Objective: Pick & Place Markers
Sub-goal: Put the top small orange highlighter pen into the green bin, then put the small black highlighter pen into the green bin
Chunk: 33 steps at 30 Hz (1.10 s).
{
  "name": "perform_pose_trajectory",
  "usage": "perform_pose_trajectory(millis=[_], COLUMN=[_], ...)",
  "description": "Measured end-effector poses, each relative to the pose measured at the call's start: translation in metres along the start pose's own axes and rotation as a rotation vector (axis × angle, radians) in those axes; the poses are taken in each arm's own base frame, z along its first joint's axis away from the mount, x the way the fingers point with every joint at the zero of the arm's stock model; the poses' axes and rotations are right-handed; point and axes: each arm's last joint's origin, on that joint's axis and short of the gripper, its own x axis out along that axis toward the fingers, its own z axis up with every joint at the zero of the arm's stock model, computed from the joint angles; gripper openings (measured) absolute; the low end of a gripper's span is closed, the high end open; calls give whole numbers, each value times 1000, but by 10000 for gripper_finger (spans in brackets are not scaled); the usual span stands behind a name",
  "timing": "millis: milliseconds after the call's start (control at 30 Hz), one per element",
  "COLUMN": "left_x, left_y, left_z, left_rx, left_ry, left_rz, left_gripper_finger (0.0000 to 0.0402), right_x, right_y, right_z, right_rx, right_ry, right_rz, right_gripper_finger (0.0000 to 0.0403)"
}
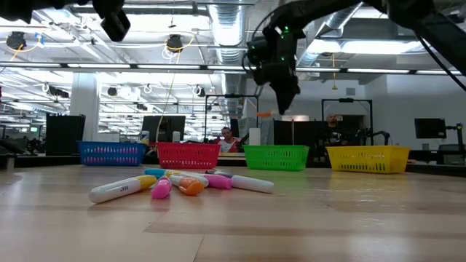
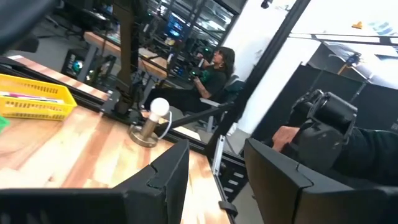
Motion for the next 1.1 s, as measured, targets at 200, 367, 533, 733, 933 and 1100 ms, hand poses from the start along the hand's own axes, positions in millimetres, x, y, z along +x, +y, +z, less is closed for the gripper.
perform_pose_trajectory(millis=[200,367,533,733,933,1100], left_x=[0,0,0,0,0,0], left_y=[2,2,2,2,1,0], left_z=[2,3,3,4,4,3], left_rx=[2,2,2,1,-31,-85], left_ry=[-25,-41,-46,-52,-51,-41], left_rz=[32,55,52,50,41,21], left_gripper_finger=[154,154,154,154,154,154], right_x=[22,36,42,44,45,44], right_y=[-14,-15,-13,-6,4,23], right_z=[-6,-4,-4,-3,1,4], right_rx=[44,66,97,90,120,196], right_ry=[38,4,3,12,2,-1], right_rz=[38,30,30,32,28,29], right_gripper_finger=[40,39,61,91,120,118])
